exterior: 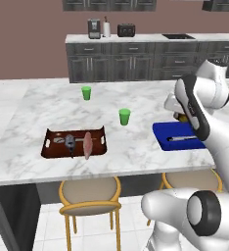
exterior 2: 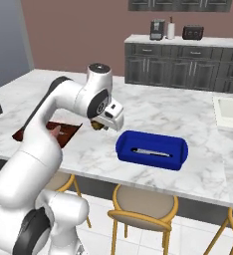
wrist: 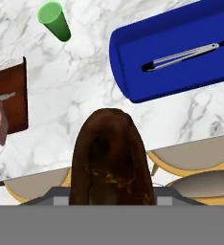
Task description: Gather the sweet potato and garlic from the fridge and place them on a tray on the dining counter. Then gather the fish and steak from the fridge and place them on the other tray.
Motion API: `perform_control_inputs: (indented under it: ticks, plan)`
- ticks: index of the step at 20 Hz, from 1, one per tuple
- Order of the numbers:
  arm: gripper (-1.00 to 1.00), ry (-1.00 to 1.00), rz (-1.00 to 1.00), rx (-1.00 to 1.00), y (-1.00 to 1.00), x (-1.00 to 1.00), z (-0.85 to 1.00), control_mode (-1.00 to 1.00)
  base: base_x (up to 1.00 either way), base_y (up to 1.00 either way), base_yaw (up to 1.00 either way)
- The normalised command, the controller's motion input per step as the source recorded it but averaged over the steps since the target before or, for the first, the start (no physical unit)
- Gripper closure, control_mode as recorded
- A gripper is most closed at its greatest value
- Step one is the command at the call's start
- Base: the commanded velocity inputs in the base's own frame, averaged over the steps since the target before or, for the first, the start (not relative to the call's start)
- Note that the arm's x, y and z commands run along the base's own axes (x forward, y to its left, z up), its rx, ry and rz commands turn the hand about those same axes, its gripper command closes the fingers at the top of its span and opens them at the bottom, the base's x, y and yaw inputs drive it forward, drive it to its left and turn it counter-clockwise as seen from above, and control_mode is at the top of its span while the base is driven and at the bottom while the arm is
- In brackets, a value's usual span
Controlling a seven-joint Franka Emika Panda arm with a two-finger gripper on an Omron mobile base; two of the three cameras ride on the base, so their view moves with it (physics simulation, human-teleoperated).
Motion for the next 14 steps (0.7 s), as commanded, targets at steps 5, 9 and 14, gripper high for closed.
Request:
perform_control_inputs:
  ticks: [5,9,14]
  plan:
    - [1.0,-0.02,0.0,-0.02,-0.62,0.05,-0.66,-1.0,0.0,0.0,0.0]
    - [1.0,-0.02,0.0,-0.07,-0.39,0.12,-0.59,-1.0,0.0,0.0,0.0]
    - [1.0,0.01,0.0,0.0,-0.29,0.44,-0.28,-1.0,0.0,0.0,0.0]
